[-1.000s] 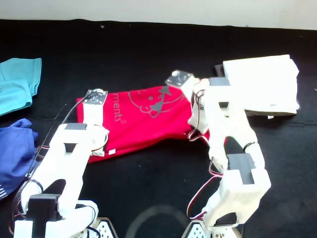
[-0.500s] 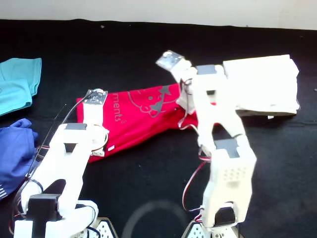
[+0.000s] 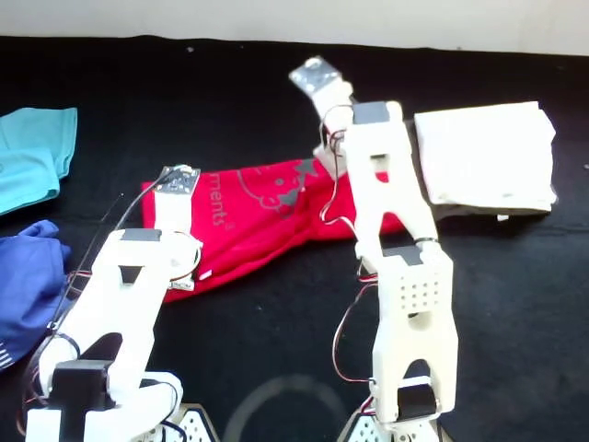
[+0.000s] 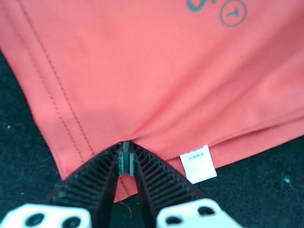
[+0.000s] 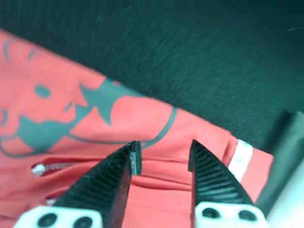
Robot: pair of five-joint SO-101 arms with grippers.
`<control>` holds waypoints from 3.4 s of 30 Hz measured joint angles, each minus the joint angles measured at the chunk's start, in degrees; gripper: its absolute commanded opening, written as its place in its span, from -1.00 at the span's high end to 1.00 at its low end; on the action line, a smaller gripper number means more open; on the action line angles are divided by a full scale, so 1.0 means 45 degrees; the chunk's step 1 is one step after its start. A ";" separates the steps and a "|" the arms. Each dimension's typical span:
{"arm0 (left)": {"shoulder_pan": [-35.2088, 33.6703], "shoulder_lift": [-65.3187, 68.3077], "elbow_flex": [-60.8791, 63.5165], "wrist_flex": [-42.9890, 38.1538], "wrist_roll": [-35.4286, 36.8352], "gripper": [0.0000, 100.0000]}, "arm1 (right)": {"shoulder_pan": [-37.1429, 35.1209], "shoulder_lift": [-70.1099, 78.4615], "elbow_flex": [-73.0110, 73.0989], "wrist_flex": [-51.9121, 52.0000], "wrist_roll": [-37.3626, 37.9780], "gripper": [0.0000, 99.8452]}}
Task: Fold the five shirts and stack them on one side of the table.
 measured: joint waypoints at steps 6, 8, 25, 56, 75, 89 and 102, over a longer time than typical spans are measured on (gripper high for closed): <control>0.0000 0.0000 0.0000 0.0000 0.0000 0.98 | -0.0039 0.0000 -0.1407 0.2149 -0.0762 0.77; 0.0000 0.0000 0.0000 0.0000 0.0000 0.98 | -0.0117 0.0000 -0.1993 0.3321 -0.0762 0.96; 0.0000 0.0000 0.0000 0.0000 0.0000 0.98 | -0.4200 0.1368 -0.2481 0.5411 -0.0840 0.99; 0.0000 0.0000 0.0000 0.0000 0.0000 0.98 | -0.4298 0.1973 -0.1485 0.6095 -0.3360 0.99; 0.0000 -0.0547 -0.0645 0.1094 0.0078 0.98 | -0.2618 0.0469 -0.4728 0.6095 -0.4200 0.98; -0.2227 0.1328 -0.4063 0.2969 0.3575 0.76 | -0.0059 -0.5158 0.0391 0.6154 -0.3575 0.80; -0.2676 0.3966 -0.7443 0.4220 0.3223 0.75 | -0.0059 -0.7209 0.3028 0.6154 -0.3497 0.80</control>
